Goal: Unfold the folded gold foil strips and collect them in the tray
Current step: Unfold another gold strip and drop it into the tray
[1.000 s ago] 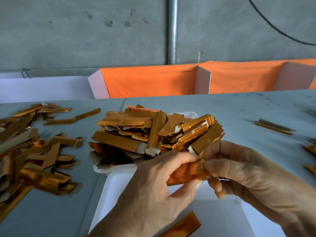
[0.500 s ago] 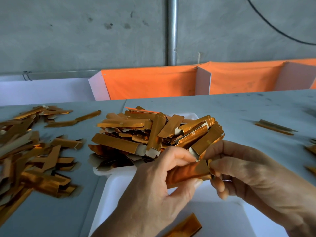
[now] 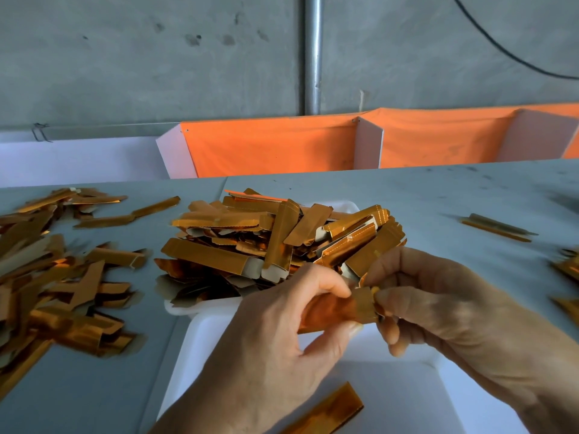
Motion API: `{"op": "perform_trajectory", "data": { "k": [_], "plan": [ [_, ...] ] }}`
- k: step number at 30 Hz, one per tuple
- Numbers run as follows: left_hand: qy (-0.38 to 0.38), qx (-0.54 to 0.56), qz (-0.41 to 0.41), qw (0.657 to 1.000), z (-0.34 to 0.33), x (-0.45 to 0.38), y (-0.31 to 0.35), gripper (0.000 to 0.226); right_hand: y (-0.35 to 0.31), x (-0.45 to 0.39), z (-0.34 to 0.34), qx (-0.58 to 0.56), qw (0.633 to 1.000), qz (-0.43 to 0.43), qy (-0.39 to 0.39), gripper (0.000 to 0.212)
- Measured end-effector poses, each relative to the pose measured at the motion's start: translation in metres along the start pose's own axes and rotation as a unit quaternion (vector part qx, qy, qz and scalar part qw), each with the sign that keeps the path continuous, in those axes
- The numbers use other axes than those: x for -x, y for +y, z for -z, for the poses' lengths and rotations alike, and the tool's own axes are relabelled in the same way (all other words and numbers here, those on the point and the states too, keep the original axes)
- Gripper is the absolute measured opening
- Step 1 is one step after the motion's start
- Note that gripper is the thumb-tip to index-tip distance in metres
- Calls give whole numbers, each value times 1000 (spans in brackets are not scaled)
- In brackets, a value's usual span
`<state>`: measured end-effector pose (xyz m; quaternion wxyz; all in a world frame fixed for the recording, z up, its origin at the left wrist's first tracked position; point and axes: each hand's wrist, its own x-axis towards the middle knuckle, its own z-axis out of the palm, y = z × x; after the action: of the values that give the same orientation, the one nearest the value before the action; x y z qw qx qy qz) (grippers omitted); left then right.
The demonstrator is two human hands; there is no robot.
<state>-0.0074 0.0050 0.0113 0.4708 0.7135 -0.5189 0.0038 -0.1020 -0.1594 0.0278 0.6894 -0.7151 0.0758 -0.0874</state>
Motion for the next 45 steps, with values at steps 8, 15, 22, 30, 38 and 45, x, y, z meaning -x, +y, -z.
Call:
{"op": "perform_trajectory", "data": {
  "k": [8,15,22,30,38,45],
  "plan": [
    [-7,3,3,1000,-1,2,3,23,1,1,1,-69,997,9,-19,15],
    [13,13,-1,1000,-3,0,1,20,-1,1,-3,-54,998,5,36,10],
    [20,-113,-75,991,-2,-1,1,24,0,2,-9,33,997,50,57,11],
    [19,-95,-67,993,-1,-1,1,17,1,1,-2,-101,995,-3,-25,12],
    [16,-41,-17,999,-3,0,1,27,2,0,-4,-124,992,-22,3,12],
    [15,-9,-23,1000,-4,-1,-1,26,4,0,-4,-132,991,-22,12,9]
  ]
}}
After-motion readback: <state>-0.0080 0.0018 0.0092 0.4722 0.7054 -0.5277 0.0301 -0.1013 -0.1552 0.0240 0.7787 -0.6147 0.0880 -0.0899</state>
